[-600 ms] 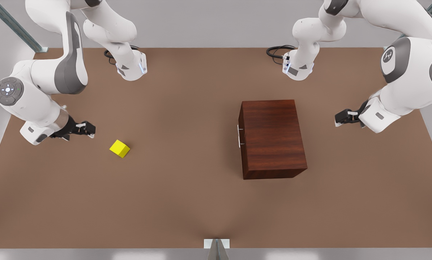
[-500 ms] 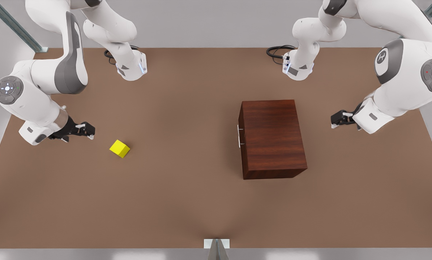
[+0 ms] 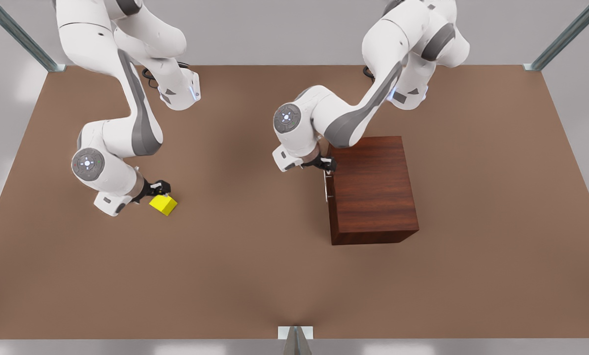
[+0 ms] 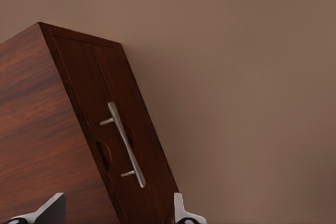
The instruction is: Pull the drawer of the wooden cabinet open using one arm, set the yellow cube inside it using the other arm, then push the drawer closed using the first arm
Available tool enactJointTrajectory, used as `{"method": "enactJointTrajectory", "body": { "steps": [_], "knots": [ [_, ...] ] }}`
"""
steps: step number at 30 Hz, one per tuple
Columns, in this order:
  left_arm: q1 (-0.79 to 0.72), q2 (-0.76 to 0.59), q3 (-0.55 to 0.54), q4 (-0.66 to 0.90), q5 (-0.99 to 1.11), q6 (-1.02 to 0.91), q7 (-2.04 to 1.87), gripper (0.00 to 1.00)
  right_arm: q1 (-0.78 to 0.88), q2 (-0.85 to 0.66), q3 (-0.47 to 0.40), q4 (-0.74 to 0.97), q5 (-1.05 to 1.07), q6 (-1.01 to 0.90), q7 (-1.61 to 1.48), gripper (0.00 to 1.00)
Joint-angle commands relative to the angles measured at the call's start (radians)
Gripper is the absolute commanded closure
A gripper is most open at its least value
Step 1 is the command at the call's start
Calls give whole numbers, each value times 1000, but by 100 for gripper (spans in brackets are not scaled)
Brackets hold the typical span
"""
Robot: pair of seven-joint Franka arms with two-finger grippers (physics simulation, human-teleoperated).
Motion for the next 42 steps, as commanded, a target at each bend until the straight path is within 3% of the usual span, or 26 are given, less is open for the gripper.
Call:
{"method": "enactJointTrajectory", "body": {
  "steps": [1, 3, 11, 13, 14, 15, 23, 28, 30, 32, 35, 42],
  "knots": [
    [-9, 32, 1, 0, 21, 112, -687, 0, -15, -25, 11, -75, 0, 156, -178, 0],
    [-10, 54, 1, 0, 48, 113, -704, 0, -55, -39, 22, -160, 5, 222, -295, 0],
    [-9, 75, 0, -4, 42, 109, -712, 5, -78, 41, 24, -169, 5, 274, -559, 0],
    [-4, 77, 0, -6, 41, 104, -710, 10, -103, 61, 22, -167, 49, 294, -330, 0],
    [-3, 77, 0, -7, 41, 102, -712, 20, -101, 88, 22, -123, 45, 288, 79, 0],
    [0, 78, 1, -7, 39, 101, -712, 23, -107, 105, 18, -114, 45, 291, 225, 0],
    [14, 88, 3, -41, 38, 73, -713, 23, -106, 118, 14, -140, -31, 309, 801, 0],
    [14, 94, 3, -41, 38, 73, -710, 23, -103, 102, 17, -118, -70, 292, 857, 0],
    [16, 94, 3, -41, 38, 72, -692, 23, -172, 111, 10, -76, -63, 233, 937, 0],
    [22, 94, 3, -41, 39, 70, -670, 23, -187, 101, 21, -134, -41, 236, 1033, 0],
    [23, 97, 3, -41, 39, 67, -640, 23, -230, 84, 24, -247, -38, 403, 1107, 0],
    [22, 135, 3, -41, 44, 79, -608, 24, -215, 95, 64, -301, 5, 498, 1159, 0]
  ]
}}
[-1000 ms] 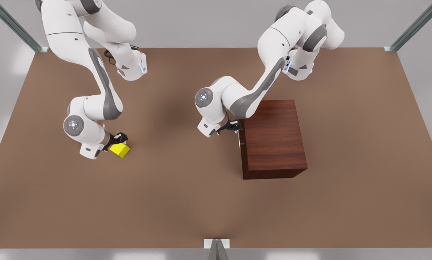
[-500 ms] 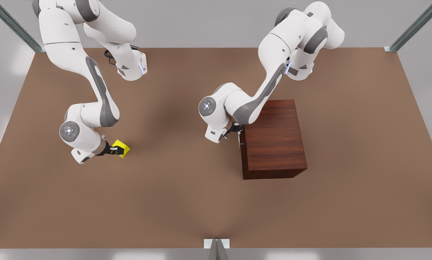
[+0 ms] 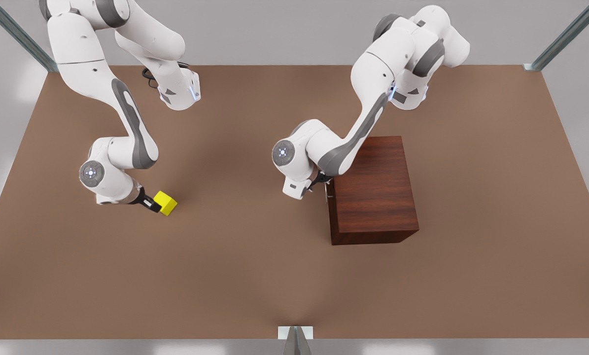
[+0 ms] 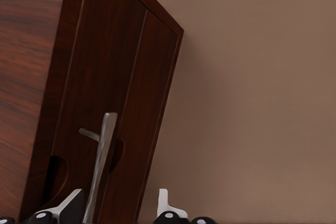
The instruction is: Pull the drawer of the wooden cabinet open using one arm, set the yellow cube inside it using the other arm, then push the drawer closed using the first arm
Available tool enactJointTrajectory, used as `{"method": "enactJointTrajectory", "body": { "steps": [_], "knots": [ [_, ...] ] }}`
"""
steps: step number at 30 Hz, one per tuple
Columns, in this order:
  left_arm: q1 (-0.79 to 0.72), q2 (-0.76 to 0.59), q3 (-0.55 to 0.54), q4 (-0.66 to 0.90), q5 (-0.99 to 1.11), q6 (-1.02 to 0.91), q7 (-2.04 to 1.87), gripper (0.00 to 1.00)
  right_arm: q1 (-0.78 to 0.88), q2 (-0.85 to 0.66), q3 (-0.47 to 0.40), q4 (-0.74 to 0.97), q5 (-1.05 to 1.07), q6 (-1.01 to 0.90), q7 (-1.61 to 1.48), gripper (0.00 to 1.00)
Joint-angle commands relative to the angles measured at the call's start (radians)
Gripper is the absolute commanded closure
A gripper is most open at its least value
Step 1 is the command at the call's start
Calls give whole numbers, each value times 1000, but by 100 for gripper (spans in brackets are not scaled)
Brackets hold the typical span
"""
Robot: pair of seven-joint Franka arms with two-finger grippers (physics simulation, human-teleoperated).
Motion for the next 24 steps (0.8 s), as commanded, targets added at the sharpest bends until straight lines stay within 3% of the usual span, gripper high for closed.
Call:
{"method": "enactJointTrajectory", "body": {
  "steps": [1, 13, 24],
  "knots": [
    [0, 4, 0, 2, 2, 6, -10, 24, 7, 1, 20, -1, 13, 66, 429, 0],
    [-31, 38, -12, 57, 1, 57, -12, 25, 8, 55, 23, -1, -125, -5, 394, 0],
    [-28, 67, -32, 122, 2, 130, -10, 25, 2, 91, 31, -21, -127, 20, 200, 0]
  ]
}}
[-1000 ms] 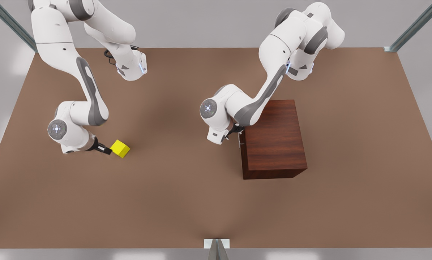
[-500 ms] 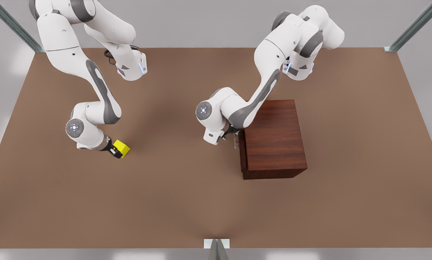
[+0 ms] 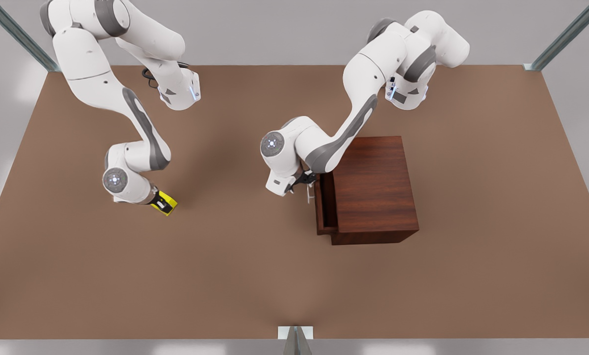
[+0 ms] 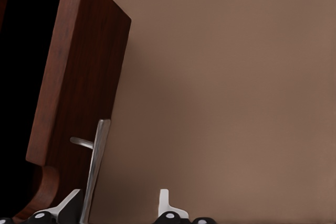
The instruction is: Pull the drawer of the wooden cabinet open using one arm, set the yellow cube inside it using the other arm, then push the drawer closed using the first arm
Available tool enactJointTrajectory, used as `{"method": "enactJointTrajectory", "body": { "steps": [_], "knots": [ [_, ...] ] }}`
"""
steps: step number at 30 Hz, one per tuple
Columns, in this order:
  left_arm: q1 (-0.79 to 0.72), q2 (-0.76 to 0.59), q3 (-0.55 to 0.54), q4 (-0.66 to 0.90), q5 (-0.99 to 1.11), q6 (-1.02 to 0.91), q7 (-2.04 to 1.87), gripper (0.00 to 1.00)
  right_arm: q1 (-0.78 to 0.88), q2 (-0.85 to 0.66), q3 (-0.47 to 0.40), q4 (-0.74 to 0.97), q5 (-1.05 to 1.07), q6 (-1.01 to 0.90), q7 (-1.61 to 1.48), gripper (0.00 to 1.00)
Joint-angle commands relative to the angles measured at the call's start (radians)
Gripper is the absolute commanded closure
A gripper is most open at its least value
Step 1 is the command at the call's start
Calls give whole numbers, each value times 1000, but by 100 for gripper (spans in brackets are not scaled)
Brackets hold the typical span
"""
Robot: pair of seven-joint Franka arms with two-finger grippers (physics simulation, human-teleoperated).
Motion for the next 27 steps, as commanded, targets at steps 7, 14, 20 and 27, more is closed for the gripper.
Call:
{"method": "enactJointTrajectory", "body": {
  "steps": [7, 14, 20, 27],
  "knots": [
    [0, 20, -4, 37, 1, 102, -3, 25, -17, 46, 7, 0, -1, 64, -247, 0],
    [0, 37, -50, 73, -25, 147, -10, 25, -17, 62, 16, 2, -1, 92, -256, 23],
    [42, -38, -51, 192, -252, 83, -23, 24, -54, 42, 65, 5, -1, 84, -255, 33],
    [543, -192, -42, 188, -283, -304, 657, 0, -154, -7, 328, 118, 1, -74, -203, 33]
  ]
}}
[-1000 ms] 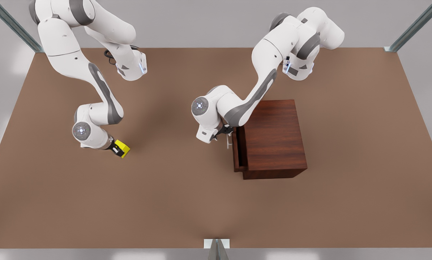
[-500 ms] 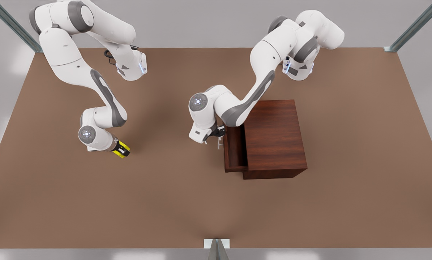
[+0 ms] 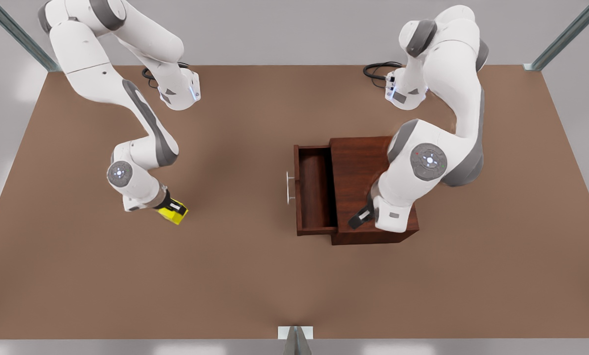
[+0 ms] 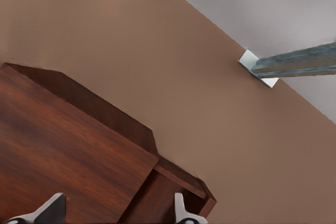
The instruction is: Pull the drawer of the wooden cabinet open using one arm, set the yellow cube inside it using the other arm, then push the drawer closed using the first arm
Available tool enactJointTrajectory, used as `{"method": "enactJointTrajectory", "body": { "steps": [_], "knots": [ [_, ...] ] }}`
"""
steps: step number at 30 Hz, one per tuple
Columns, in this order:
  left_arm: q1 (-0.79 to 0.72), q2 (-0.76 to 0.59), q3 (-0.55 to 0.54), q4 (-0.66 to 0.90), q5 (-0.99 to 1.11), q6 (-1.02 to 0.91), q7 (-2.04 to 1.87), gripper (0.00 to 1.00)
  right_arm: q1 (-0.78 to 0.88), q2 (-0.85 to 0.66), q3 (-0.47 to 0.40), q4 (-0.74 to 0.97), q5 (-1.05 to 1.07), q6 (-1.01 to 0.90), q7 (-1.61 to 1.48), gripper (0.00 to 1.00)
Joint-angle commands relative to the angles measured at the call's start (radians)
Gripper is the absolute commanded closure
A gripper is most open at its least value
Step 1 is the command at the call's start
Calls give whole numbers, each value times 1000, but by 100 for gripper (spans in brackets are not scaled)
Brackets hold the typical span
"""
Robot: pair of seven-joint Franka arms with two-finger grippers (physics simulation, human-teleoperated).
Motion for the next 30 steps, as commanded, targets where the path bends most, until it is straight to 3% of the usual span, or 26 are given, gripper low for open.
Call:
{"method": "enactJointTrajectory", "body": {
  "steps": [1, 3, 4, 5, 6, 13, 14, 16, 17, 19, 21, 23, 26, 30],
  "knots": [
    [112, -37, 4, 0, 19, -197, 697, 0, 2, -2, 63, 54, -5, -137, 30, 33],
    [167, -102, 12, -9, 147, -257, 947, 0, 15, 7, 119, 93, -5, -151, 90, 33],
    [204, -210, 12, -118, 125, -246, 1012, 0, 31, 9, 131, 109, -4, -153, 122, 33],
    [231, -367, 18, -322, 95, -173, 1033, 0, 65, 9, 134, 132, -4, -168, 171, 33],
    [202, -461, 84, -451, 88, -126, 1027, 0, 111, 15, 134, 198, -2, -231, 222, 33],
    [188, -423, 84, -408, 104, -163, 1016, 0, 329, 58, 134, 428, 3, -308, 317, 34],
    [190, -419, 85, -408, 104, -159, 1013, 3, 367, 76, 134, 460, 1, -312, 342, 35],
    [192, -419, 84, -408, 90, -166, 949, 71, 433, 111, 131, 514, -4, -312, 351, 37],
    [188, -419, 84, -408, 78, -172, 920, 79, 473, 145, 128, 566, -5, -314, 351, 38],
    [182, -419, 82, -408, 9, -208, 727, 79, 533, 182, 117, 603, -30, -315, 351, 38],
    [182, -419, 82, -408, -73, -211, 463, 79, 642, 260, 96, 744, -82, -410, 355, 39],
    [181, -418, 82, -408, -123, -205, 282, 79, 769, 311, 8, 847, -86, -415, 392, 39],
    [181, -415, 79, -408, -145, -205, 246, 79, 903, 383, -87, 952, -86, -415, 398, 39],
    [178, -407, 78, -408, -148, -205, 222, 79, 909, 397, -105, 954, -86, -421, 395, 39]
  ]
}}
